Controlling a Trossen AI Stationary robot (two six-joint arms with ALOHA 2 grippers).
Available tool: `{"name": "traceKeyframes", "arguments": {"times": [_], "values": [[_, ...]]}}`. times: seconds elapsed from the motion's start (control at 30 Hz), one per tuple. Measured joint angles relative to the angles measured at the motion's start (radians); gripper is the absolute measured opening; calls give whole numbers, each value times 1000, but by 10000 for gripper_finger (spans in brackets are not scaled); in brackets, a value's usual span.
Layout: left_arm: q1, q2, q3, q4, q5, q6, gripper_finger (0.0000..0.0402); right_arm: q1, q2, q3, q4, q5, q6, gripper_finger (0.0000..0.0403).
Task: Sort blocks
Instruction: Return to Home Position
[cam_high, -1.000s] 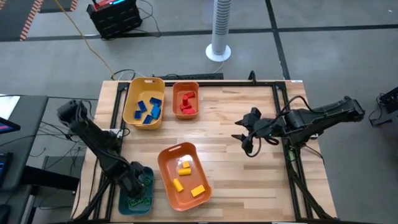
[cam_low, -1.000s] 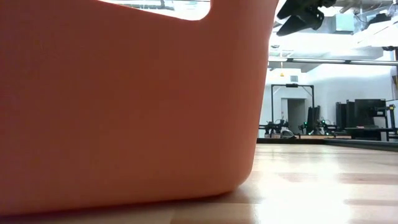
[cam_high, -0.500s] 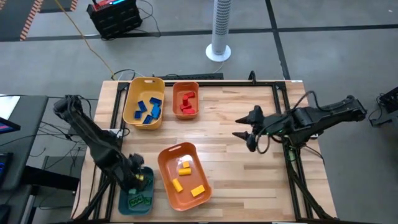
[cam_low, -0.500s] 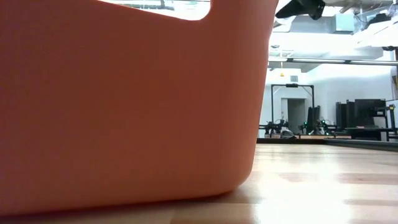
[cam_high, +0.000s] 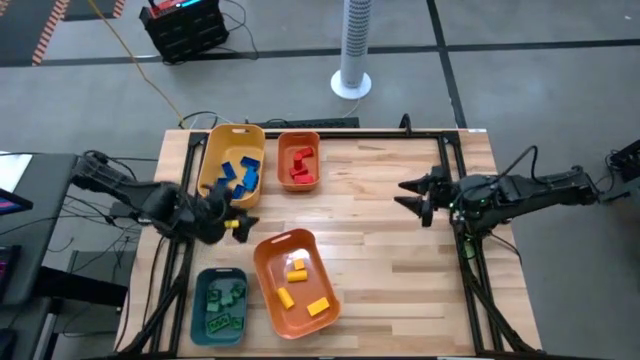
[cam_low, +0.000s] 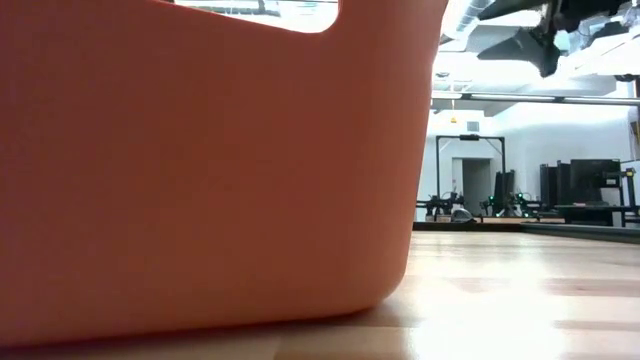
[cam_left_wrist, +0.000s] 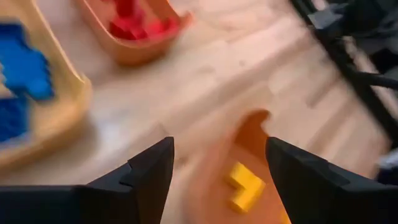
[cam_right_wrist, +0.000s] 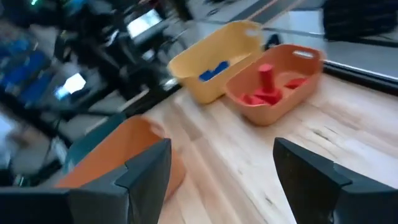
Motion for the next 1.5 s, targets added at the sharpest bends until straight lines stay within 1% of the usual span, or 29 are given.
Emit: {"name": "traceKeyframes", "arguments": {"times": [0.07,0.17,0.2,0.27,0.37,0.43,0.53,0.63,0.73,0.83,0.93,1.03,1.07,1.17,1.23,1.33,1.4,1.5], "values": [[74,-1,0,-3,26,107,249,-5,-27,-24,-5,51,47,291],[192,-3,-4,25,124,356,240,-14,-49,-50,4,145,99,291],[229,-5,-10,53,156,439,235,-18,-53,-63,31,168,112,291],[288,-11,-29,123,184,581,222,-27,-63,-91,121,198,151,291],[361,-16,-62,301,222,788,203,-58,-77,-117,247,243,220,291],[404,-21,-89,447,293,889,191,-81,-78,-120,282,286,259,291],[473,-10,-122,659,420,967,177,-112,-77,-120,291,335,321,291],[537,7,-144,805,533,1010,167,-131,-77,-120,281,359,391,291],[590,26,-176,843,622,1012,161,-146,-76,-120,251,360,436,291],[603,56,-232,846,676,1005,158,-159,-78,-120,210,359,454,291],[584,74,-317,912,699,966,158,-160,-84,-120,167,359,523,291],[563,60,-404,1017,698,923,157,-160,-84,-120,143,369,542,291],[559,44,-419,1016,697,904,157,-160,-84,-120,144,376,538,291],[553,-7,-425,944,669,867,157,-160,-95,-120,145,378,494,291],[541,-44,-427,866,618,870,157,-155,-111,-121,136,378,470,290],[509,-112,-427,822,519,916,157,-145,-160,-145,136,378,426,285],[491,-151,-451,881,488,947,157,-138,-207,-179,145,375,402,276],[468,-186,-552,1044,485,958,157,-123,-288,-241,165,362,368,254]]}}
